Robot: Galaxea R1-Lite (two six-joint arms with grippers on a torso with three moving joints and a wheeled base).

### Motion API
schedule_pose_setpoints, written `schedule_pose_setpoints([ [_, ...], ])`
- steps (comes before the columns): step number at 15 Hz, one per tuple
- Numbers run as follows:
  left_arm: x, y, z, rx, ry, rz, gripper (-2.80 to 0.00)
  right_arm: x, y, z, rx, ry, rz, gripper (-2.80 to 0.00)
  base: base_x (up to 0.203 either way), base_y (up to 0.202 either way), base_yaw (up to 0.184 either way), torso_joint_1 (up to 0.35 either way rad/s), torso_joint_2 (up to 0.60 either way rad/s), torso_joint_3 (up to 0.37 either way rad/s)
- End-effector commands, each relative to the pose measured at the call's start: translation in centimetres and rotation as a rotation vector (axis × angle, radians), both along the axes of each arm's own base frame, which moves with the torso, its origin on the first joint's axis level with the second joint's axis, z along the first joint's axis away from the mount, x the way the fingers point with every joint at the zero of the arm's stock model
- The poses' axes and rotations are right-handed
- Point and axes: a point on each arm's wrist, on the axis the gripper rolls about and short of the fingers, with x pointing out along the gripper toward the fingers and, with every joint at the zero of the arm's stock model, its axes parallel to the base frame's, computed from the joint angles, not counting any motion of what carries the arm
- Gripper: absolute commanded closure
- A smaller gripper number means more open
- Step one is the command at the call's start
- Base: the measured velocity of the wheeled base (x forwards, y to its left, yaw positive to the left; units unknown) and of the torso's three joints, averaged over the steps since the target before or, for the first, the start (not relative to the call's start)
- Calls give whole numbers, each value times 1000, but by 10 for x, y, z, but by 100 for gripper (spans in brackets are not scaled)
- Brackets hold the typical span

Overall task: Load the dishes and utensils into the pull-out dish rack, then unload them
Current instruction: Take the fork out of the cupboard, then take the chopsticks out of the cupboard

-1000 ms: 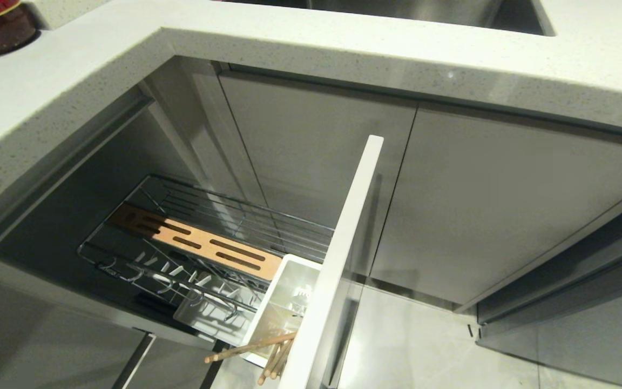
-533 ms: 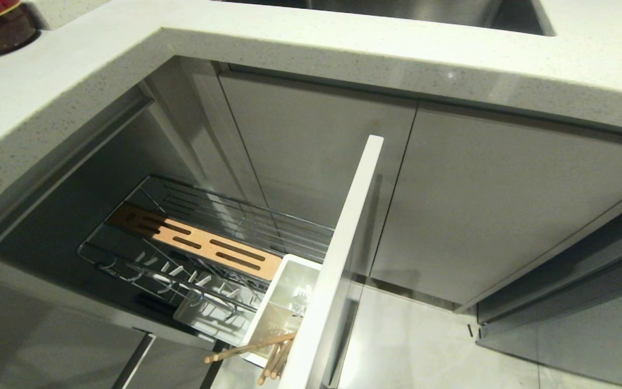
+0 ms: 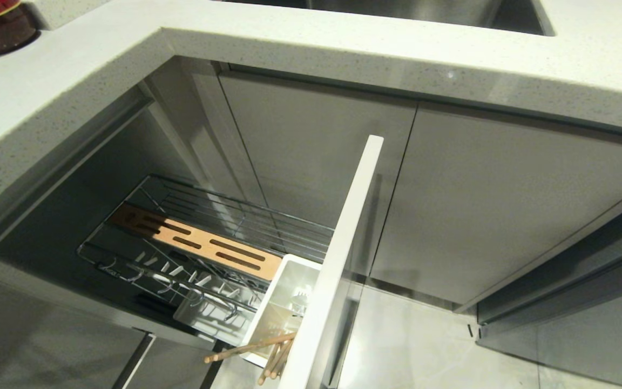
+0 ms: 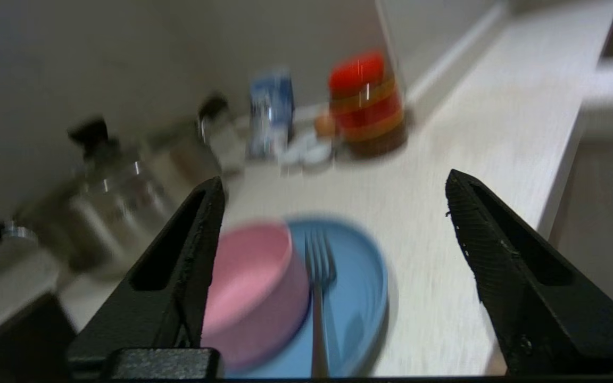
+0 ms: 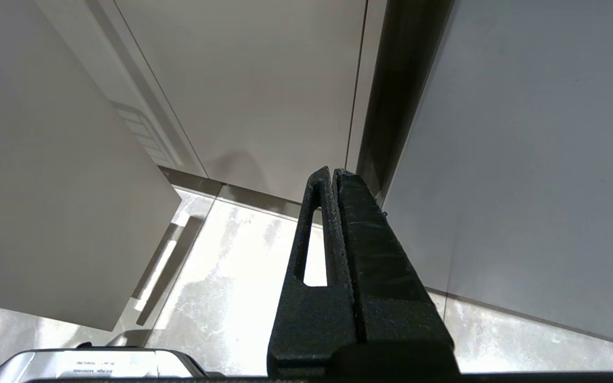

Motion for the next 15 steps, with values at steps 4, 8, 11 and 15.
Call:
schedule_pose_setpoints([
  [4,1,0,78,-55,-142,-133,0,2,0,-7,0,24,0,0,0,0,0,0,0,0],
  [8,33,5,118,-384,-104,-349,0,2,0,-7,0,24,0,0,0,0,0,0,0,0],
  [11,66,3,120,-590,66,-512,0,2,0,-7,0,24,0,0,0,0,0,0,0,0],
  [15,98,-17,103,-642,311,-714,0,2,0,-7,0,24,0,0,0,0,0,0,0,0],
])
